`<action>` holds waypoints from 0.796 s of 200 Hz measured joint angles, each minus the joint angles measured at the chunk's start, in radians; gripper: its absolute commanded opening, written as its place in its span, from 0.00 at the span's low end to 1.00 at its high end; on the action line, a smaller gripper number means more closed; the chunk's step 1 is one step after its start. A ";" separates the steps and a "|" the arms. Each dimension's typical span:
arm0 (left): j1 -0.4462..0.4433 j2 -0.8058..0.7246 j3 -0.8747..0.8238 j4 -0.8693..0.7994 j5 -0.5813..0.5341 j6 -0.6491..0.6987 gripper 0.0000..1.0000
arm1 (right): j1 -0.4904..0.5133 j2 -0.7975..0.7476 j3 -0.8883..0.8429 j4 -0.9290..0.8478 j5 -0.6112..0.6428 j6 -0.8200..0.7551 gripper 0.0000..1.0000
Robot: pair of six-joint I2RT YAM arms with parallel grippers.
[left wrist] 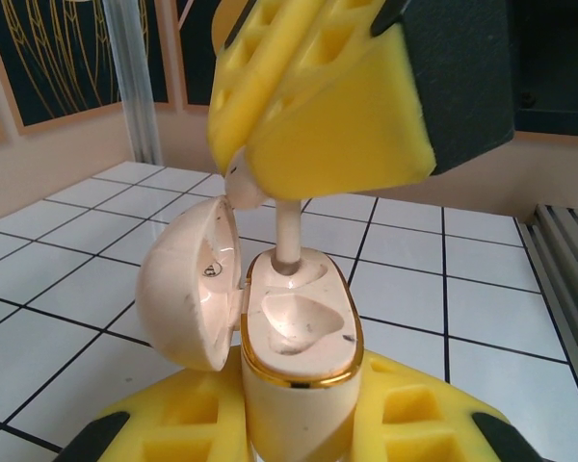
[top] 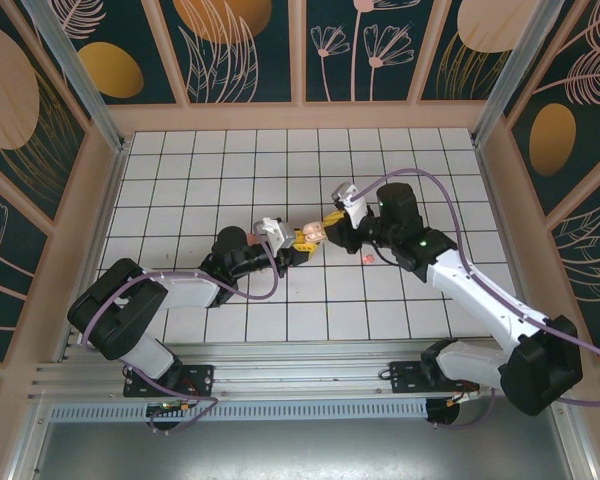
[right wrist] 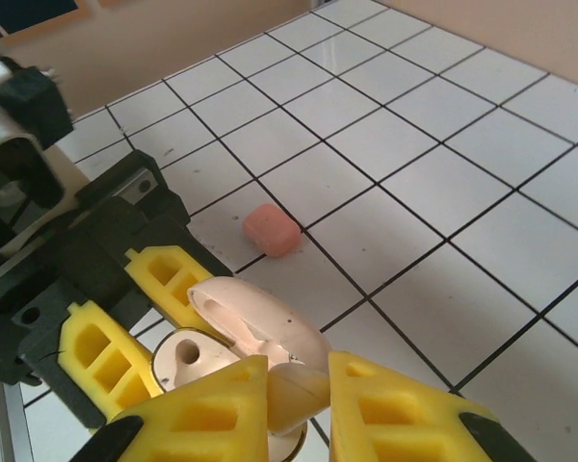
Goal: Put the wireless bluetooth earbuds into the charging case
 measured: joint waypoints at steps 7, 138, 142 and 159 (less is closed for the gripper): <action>0.000 0.000 0.000 0.001 0.000 0.000 0.15 | 0.000 -0.006 0.000 -0.005 -0.004 -0.015 0.19; 0.000 -0.014 0.001 0.000 0.022 -0.002 0.15 | 0.002 -0.093 -0.051 -0.008 -0.040 -0.124 0.18; 0.000 -0.014 0.001 0.000 0.022 -0.002 0.15 | 0.002 -0.098 -0.051 -0.004 -0.040 -0.124 0.18; 0.000 -0.014 0.001 0.000 0.022 -0.002 0.15 | 0.002 -0.112 -0.051 0.011 -0.041 -0.124 0.18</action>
